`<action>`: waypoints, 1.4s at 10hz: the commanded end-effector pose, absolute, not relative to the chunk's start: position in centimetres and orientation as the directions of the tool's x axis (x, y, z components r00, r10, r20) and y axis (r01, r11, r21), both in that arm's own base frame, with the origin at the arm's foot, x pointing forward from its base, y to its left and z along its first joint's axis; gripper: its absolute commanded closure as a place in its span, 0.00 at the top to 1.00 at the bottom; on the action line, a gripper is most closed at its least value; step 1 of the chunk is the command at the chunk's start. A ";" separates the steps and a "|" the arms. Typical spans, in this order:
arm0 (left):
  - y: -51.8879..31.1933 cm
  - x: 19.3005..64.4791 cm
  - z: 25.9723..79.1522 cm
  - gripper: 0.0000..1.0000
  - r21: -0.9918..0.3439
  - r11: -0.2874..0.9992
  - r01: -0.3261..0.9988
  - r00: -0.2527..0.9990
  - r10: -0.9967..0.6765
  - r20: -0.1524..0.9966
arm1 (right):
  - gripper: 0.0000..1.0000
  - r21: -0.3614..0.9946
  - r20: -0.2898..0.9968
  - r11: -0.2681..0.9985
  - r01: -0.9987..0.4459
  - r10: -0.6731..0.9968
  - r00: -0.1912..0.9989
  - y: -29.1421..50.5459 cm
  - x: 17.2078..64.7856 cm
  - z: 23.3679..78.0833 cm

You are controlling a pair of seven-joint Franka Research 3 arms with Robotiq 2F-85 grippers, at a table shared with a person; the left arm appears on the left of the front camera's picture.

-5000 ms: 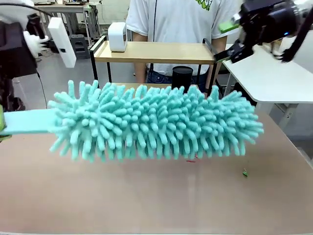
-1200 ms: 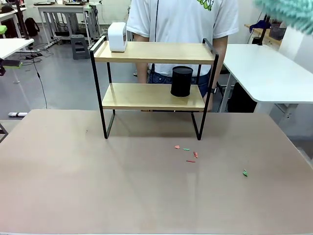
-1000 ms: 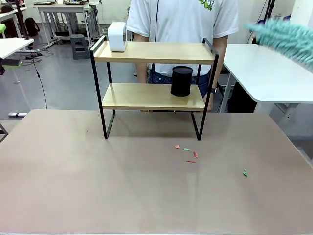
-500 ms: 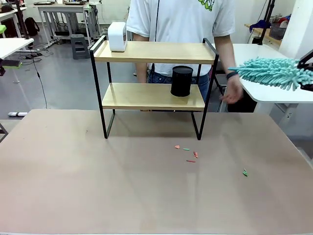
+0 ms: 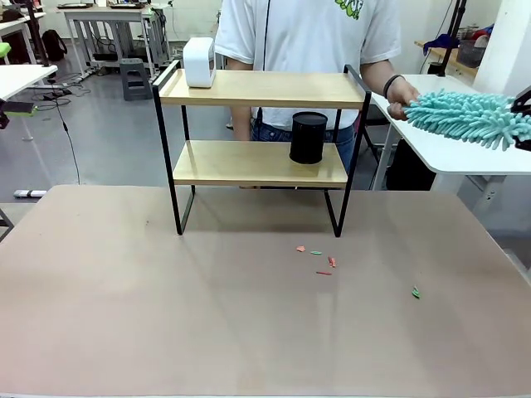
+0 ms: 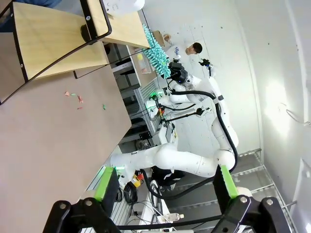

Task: Clean the shelf.
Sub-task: Hand the Duster back to the human.

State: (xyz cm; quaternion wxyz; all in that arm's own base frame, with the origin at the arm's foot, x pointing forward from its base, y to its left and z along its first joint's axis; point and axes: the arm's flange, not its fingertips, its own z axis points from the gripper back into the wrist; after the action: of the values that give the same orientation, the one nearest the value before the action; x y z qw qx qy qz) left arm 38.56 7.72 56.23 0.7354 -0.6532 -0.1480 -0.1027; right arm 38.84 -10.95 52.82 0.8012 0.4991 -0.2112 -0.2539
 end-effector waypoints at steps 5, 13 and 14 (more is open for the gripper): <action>7.6 38.5 56.5 1.00 -0.925 0.131 0.357 0.930 0.045 0.365 | 0.67 0.907 0.081 0.376 0.188 -0.595 0.799 -10.4 39.2 52.7; 6.2 38.1 56.8 1.00 -0.967 0.086 0.238 0.969 0.042 0.242 | 1.00 0.961 0.068 0.276 0.015 -0.288 0.955 -4.7 39.8 51.9; 4.0 38.7 55.4 1.00 -0.968 0.130 0.216 0.973 0.054 0.225 | 1.00 0.971 0.069 0.239 -0.022 -0.191 0.979 -2.1 40.2 51.6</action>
State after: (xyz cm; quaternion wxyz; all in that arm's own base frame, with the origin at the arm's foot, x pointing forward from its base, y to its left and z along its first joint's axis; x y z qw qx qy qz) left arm 38.61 6.41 56.01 0.7438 -0.6539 -0.1169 -0.0750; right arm 39.02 -3.19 52.25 0.7958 0.5867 -0.1140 -0.0975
